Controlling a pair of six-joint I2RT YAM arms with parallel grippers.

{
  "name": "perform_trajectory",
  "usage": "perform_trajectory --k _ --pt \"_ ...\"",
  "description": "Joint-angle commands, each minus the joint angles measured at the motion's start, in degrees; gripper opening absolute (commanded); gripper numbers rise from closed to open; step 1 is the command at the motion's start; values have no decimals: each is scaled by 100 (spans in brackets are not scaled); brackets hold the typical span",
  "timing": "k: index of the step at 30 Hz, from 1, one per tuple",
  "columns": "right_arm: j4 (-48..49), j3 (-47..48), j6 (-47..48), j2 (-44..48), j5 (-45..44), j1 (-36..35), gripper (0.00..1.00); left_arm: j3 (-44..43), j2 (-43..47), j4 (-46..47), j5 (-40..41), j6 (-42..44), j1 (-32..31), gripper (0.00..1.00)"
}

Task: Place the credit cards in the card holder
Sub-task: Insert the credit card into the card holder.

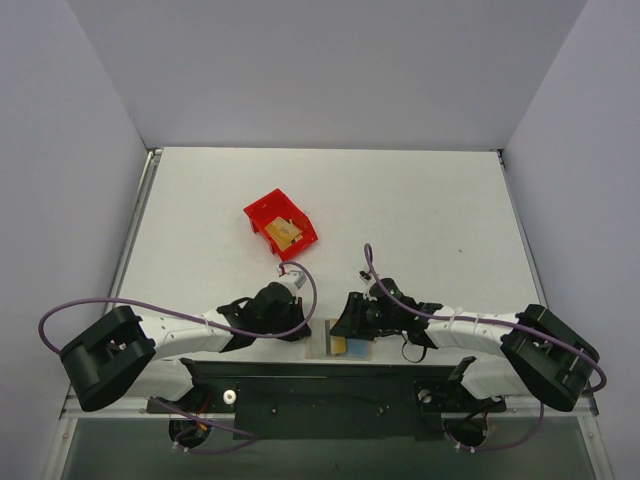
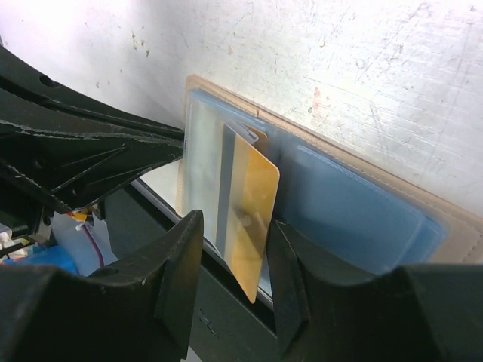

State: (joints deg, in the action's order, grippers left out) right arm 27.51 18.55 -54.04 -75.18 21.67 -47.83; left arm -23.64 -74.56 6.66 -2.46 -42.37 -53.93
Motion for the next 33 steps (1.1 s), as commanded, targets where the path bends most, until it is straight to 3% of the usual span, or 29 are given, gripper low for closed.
perform_trajectory --k 1,8,11,18,33 --pt "-825 333 332 302 -365 -15 35 52 30 -50 26 80 -21 0" --pt "-1791 659 605 521 -707 -24 36 52 30 -33 17 80 -30 0" --pt "-1951 729 676 557 -761 -24 32 70 74 -50 26 89 -21 0" --pt "-1793 738 632 320 -612 -24 16 79 65 -33 35 71 -30 0" --pt "-1055 738 421 -295 -67 -94 9 79 39 -24 26 80 -21 0"
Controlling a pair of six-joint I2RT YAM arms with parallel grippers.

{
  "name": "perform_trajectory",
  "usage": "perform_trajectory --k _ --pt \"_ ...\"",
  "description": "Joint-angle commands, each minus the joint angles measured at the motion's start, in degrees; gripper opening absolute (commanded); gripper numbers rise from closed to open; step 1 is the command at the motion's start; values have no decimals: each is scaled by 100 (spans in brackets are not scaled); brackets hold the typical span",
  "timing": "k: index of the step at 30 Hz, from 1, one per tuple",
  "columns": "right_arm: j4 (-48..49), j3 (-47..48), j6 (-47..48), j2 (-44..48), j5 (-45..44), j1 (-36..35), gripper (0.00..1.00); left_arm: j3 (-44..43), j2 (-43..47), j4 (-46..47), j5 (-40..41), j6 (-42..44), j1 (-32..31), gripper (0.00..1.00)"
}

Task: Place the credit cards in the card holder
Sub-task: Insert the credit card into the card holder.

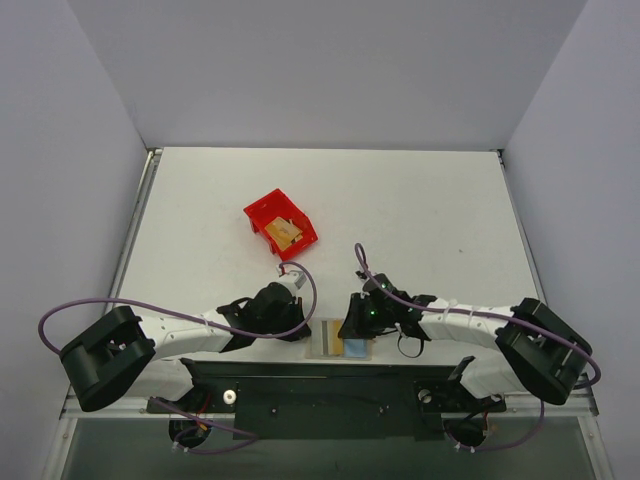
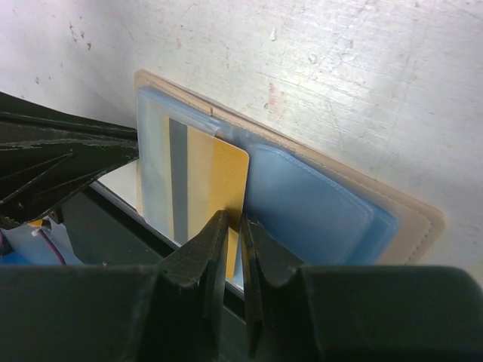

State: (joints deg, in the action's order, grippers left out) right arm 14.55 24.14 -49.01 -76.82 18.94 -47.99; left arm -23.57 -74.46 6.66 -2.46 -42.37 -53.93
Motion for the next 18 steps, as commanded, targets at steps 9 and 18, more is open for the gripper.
perform_trajectory --k 9,18 --pt "742 205 -337 -430 461 -246 5 72 36 -24 26 80 -30 0" --pt "857 310 -372 -519 506 -343 8 55 36 -24 17 80 -30 0"
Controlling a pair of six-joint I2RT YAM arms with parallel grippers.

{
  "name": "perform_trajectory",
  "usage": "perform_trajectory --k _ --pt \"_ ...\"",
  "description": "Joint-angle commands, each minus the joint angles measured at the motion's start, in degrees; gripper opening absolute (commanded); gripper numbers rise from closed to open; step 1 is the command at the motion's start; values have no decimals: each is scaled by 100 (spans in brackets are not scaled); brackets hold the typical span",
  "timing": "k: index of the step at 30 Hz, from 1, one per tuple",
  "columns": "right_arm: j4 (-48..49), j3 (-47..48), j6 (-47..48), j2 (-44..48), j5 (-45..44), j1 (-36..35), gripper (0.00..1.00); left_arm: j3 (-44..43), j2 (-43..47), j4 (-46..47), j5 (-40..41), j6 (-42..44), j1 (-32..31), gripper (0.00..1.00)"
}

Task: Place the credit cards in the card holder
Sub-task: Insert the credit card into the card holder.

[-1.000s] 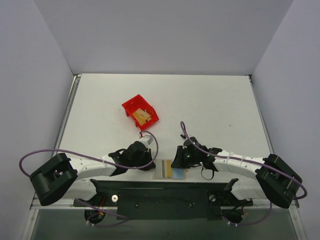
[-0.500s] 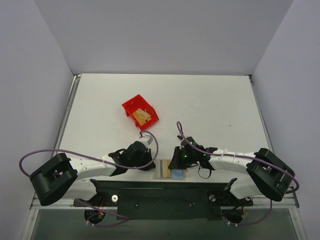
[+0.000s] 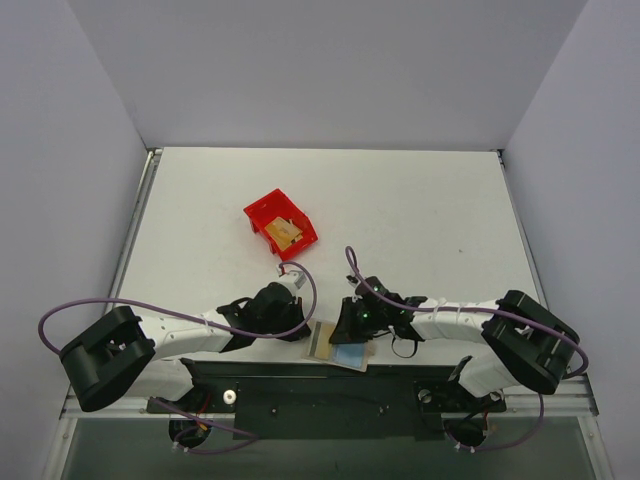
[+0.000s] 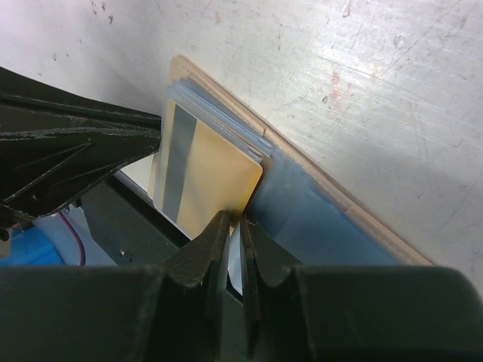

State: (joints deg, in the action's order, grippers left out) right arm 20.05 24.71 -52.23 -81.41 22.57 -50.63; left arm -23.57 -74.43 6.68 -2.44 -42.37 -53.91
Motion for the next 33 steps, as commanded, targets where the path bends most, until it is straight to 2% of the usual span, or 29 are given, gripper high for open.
perform_trajectory --k 1,7,19,26,30,33 --pt "358 254 -51 -77 134 -78 8 55 34 -26 15 80 -23 0" --pt "377 306 81 -25 3 -78 11 55 34 -35 15 89 -23 0" --pt "-300 754 573 -86 -288 9 18 107 262 -184 182 27 -23 0" --pt "-1310 1027 1135 440 -797 159 23 90 570 -404 393 45 56 0" --pt "-1987 1307 1416 853 -1227 238 29 125 614 -404 402 36 65 0" --pt "-2899 1510 1619 1083 -1763 264 32 134 614 -378 393 36 74 0"
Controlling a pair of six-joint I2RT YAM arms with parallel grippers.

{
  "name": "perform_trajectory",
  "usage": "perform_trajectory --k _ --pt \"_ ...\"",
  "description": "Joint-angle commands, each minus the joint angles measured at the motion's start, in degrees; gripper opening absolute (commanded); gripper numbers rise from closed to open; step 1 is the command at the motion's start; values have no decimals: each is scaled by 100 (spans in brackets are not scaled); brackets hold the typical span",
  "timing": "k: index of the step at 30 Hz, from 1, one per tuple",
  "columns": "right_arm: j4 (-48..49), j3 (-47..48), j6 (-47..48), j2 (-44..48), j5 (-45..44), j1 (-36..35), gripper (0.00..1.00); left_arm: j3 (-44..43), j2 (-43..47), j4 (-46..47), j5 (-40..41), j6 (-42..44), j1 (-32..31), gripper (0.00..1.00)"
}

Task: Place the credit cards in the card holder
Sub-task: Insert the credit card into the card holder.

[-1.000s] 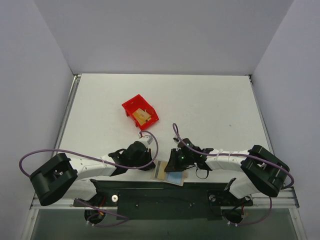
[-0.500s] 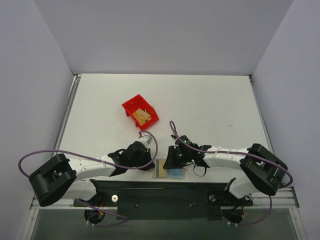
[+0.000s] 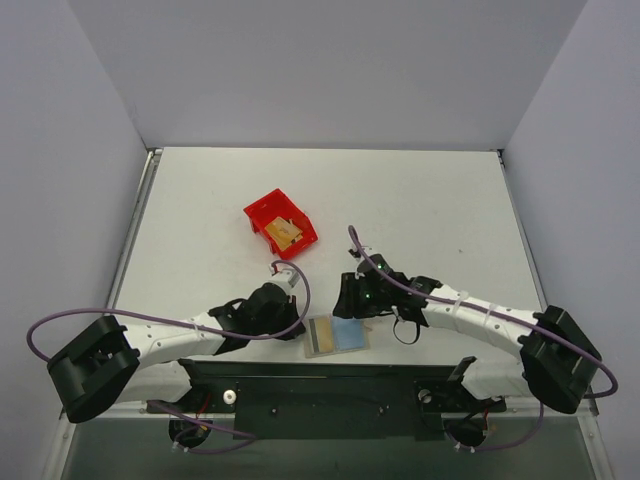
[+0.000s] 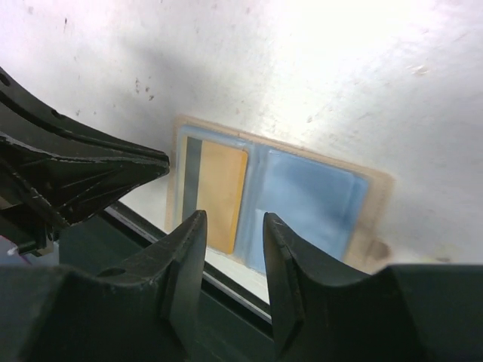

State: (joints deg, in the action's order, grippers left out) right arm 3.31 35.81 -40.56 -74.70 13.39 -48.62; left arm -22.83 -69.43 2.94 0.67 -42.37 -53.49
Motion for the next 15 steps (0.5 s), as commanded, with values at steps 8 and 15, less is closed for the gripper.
perform_trajectory --k 8,15 --pt "-2739 971 558 105 -1576 28 41 68 79 75 39 45 32 0" --pt "-2880 1033 338 -335 -1840 -279 42 94 52 101 4 27 32 0"
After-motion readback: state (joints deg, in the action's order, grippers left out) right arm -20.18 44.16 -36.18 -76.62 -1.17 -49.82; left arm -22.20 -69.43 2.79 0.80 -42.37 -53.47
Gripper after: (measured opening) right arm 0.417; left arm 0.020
